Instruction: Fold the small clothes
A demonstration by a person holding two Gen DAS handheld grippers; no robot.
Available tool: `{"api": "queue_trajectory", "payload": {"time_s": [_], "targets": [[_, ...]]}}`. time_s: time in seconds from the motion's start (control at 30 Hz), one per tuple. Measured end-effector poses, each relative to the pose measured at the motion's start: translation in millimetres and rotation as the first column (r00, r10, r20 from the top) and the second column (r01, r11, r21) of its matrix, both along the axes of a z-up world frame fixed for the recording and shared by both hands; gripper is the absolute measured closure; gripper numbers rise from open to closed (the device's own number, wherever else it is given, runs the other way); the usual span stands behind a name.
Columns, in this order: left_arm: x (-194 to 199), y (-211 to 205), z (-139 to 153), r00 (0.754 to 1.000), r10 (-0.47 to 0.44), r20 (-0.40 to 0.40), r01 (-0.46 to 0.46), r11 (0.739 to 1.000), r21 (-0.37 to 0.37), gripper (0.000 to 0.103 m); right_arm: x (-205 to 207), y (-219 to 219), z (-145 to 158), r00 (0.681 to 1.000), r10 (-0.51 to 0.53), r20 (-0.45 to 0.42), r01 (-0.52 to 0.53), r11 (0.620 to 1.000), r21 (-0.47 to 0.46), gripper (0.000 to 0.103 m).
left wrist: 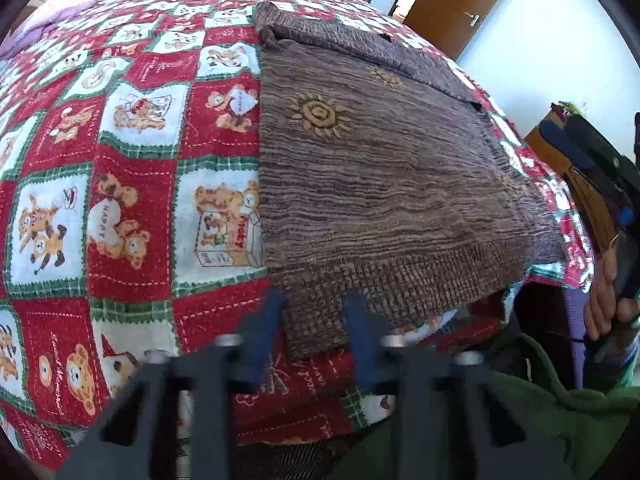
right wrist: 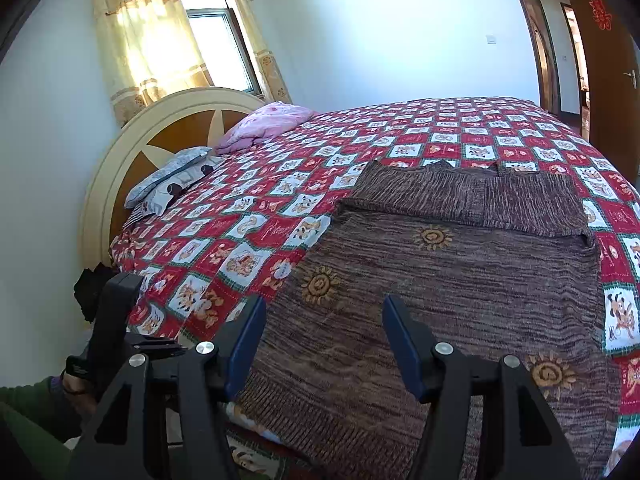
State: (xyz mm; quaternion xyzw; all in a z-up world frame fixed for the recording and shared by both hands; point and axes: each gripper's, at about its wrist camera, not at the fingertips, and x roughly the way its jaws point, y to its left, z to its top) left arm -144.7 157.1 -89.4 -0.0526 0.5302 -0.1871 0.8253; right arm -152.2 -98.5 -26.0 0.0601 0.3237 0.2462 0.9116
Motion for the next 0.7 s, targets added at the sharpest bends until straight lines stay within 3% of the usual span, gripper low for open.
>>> {"api": "queue_trajectory", "payload": {"time_s": [0.03,0.17,0.3,0.37,0.47,0.6,0.7], "targets": [[1,-2,0,1.000,-0.009,-0.010,0.008,1.000,-0.020,0.090,0,1,-3,1.000,0.002,-0.007,-0.002,1.000,-0.004,0.041],[2,-2,3,1.000,-0.004,-0.004,0.004,1.000,-0.028,0.095,-1,5,-19,0.999,0.011,-0.051,-0.012,1.000,-0.015,0.041],[12,1,18,1.000,0.001,-0.017,-0.004,0.986,-0.169,0.095,-1,9,-34,0.993,0.050,-0.107,-0.047,0.998,0.029,0.041],[20,-1,24,1.000,-0.008,-0.008,0.007,0.982,-0.191,0.095,-1,16,-41,0.988,0.084,-0.128,-0.081,0.996,0.029,0.041],[33,-7,29,1.000,-0.024,0.007,0.025,0.981,-0.194,0.095,-1,33,-51,0.977,0.149,-0.151,-0.150,0.989,0.006,0.041],[46,-12,24,0.998,-0.042,-0.036,0.032,0.971,-0.237,0.095,3,55,-68,0.954,0.219,-0.203,-0.223,0.975,0.004,0.041],[49,-19,23,0.997,-0.075,-0.032,0.067,0.975,-0.213,0.095,11,71,-82,0.939,0.253,-0.232,-0.262,0.965,-0.008,0.041]]}}
